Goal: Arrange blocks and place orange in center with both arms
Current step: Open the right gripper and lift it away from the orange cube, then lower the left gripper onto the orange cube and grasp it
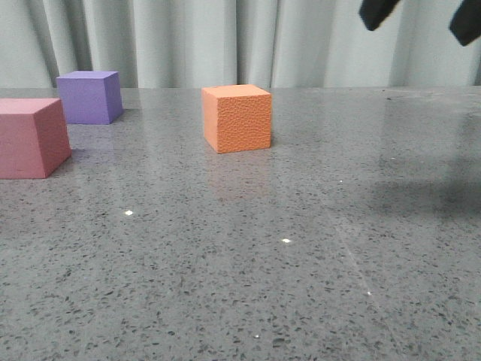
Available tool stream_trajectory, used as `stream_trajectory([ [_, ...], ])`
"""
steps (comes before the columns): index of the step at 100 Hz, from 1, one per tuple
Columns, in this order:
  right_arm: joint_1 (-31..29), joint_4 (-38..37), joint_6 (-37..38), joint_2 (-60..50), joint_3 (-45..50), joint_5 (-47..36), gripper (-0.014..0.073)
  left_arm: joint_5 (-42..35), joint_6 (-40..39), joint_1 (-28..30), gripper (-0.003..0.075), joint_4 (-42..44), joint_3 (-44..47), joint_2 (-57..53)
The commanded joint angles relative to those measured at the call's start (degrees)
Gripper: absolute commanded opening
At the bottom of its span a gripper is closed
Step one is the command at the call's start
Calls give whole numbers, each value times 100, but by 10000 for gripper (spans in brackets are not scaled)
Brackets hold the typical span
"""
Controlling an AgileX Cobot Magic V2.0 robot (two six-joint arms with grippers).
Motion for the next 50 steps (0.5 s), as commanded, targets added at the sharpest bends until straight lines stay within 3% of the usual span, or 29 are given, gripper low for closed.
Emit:
stream_trajectory([
  [1,-14,-101,-46,-510,201,-610,569,-378,33,-8,669,-27,-308,188],
  [26,-14,-106,-46,-1276,715,-867,569,-125,416,-112,669,-129,-968,734],
  [50,-14,-106,-46,-1308,715,-873,569,129,1229,-998,666,-179,-2064,1788],
])
